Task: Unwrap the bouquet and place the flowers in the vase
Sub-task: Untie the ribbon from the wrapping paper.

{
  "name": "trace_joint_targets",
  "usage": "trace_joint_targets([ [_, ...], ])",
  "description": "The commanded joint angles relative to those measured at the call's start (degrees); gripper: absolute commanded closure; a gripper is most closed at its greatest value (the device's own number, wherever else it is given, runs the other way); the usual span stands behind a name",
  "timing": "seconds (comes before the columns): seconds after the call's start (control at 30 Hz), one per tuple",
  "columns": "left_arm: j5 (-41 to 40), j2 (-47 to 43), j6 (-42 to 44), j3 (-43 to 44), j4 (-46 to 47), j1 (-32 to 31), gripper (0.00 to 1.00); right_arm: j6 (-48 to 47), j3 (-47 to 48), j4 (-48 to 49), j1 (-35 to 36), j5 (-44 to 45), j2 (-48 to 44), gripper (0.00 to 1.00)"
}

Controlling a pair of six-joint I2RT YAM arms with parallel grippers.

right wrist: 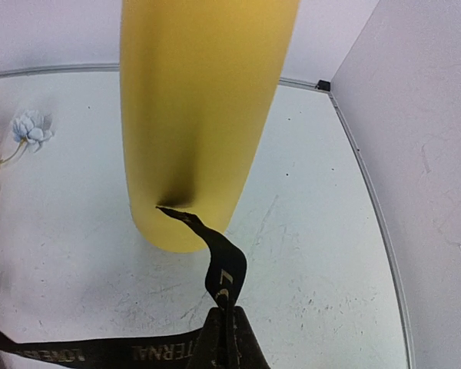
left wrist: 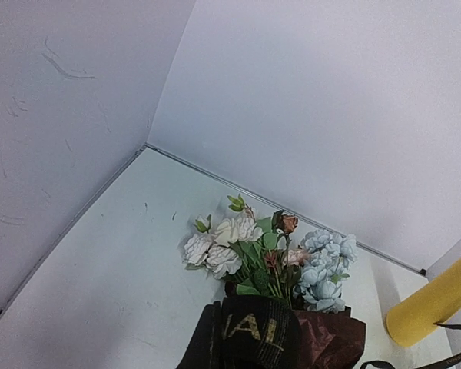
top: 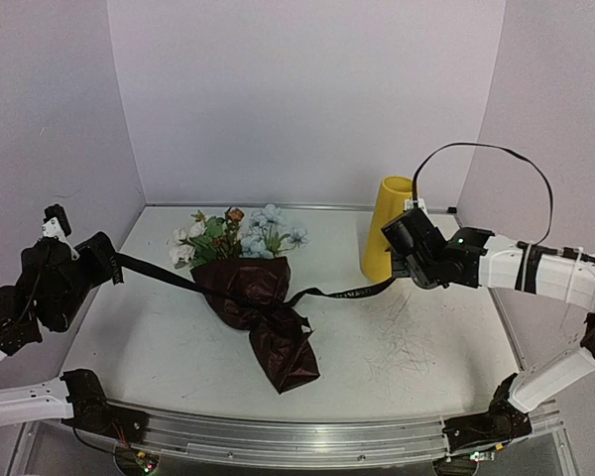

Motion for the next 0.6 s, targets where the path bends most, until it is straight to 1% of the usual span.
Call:
trace_joint_targets([
  [0.0, -0.4, -3.6, -1.2, -0.6, -0.6, -0.2, 1.00, 4.4, -2.2, -2.0, -0.6, 4.7, -5.3, 1.00],
  [0.17, 1.3, -5.0, -1.7, -1.5, -0.6, -0.2, 0.94, 5.6, -3.6, -2.2, -1.0, 3.0, -6.8, 1.00],
  [0.23, 2.4, -4.4, -1.4, -1.8, -0.5, -0.2, 0.86, 4.4, -3.4, -2.2, -1.0, 0.0, -5.7, 0.98],
  [0.27, 3.0, -3.6, -1.0, -1.8, -0.4, -0.2, 0.75, 3.4, -3.1, -1.9, -1.0, -1.9, -4.4, 0.95],
  [0.3, 3.7, -2.5, -0.4, -1.6, -0.2, -0.2, 0.63, 2.0, -2.6, -1.7, -1.0, -4.0, -3.0, 0.93],
  [0.37, 5.7, 1.3, 1.4, -0.9, 0.3, -0.2, 0.45, -2.0, -1.4, -0.7, -1.0, -9.8, 0.1, 0.88],
  [0.4, 7.0, 3.9, 2.4, 0.0, 0.5, -0.2, 0.39, -3.8, -1.1, 0.1, -1.0, -12.1, 0.9, 0.80],
  [0.43, 8.3, 6.4, 3.3, 0.9, 0.7, -0.2, 0.36, -5.2, -1.1, 1.4, -1.0, -15.0, 1.6, 0.71],
  [0.5, 12.1, 12.2, 5.2, 3.7, 1.3, -0.2, 0.29, -7.6, -2.3, 5.0, -1.0, -21.2, 1.1, 0.47],
  [0.53, 15.3, 15.6, 6.1, 5.9, 1.3, -0.2, 0.27, -8.6, -3.3, 6.8, -1.0, -24.0, 0.5, 0.38],
  [0.57, 18.3, 18.5, 6.8, 7.9, 1.4, -0.2, 0.24, -9.3, -4.1, 8.8, -1.0, -26.8, -0.3, 0.34],
])
